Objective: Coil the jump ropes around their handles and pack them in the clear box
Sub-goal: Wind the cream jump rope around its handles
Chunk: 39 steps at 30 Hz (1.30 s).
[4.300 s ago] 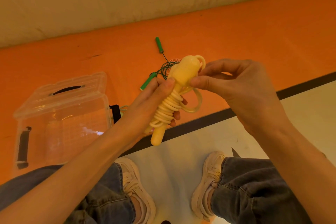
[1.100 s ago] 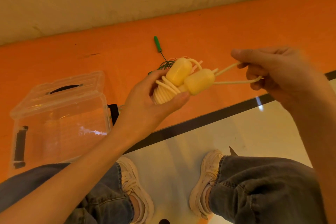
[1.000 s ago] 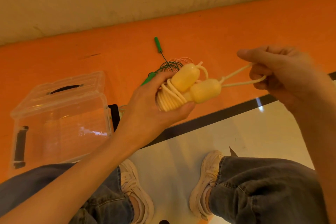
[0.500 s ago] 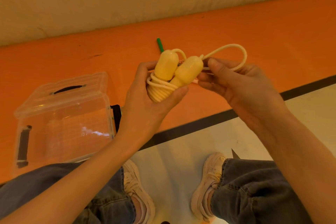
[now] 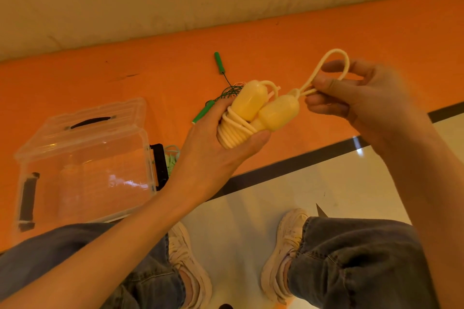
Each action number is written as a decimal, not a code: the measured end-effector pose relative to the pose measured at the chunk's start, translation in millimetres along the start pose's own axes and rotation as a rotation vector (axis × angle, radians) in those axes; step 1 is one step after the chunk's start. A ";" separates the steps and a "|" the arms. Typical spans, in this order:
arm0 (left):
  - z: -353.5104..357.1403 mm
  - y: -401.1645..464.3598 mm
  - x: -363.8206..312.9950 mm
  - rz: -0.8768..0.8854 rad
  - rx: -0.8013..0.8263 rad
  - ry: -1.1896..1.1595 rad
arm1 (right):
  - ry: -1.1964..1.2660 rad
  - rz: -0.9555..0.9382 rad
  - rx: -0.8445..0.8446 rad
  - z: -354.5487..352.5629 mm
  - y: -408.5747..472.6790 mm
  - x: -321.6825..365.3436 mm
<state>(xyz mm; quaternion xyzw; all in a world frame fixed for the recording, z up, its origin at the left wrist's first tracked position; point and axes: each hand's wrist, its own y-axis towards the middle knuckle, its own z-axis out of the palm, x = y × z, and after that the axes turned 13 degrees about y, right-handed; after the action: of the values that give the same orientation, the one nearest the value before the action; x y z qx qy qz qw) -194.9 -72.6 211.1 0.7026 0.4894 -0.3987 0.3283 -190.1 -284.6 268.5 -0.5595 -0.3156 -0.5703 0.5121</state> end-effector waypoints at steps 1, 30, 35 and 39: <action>-1.0 0.0 0.9 -0.007 0.005 -0.026 | 0.054 0.000 0.013 0.9 0.0 -1.3; -29.4 1.6 74.2 -0.361 0.078 -0.035 | -0.063 0.276 0.282 70.7 12.3 -96.6; 0.8 -26.6 150.8 -0.621 -0.015 -0.121 | -0.166 0.517 0.284 86.5 31.7 -172.0; 25.0 -49.8 209.6 -0.814 -0.118 -0.163 | -0.268 0.614 0.296 100.7 43.0 -239.9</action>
<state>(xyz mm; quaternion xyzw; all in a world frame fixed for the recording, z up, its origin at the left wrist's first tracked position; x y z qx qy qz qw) -205.6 10.6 11.2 0.3982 0.7215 -0.5214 0.2213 -154.2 -147.2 46.4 -0.6175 -0.2764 -0.2598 0.6890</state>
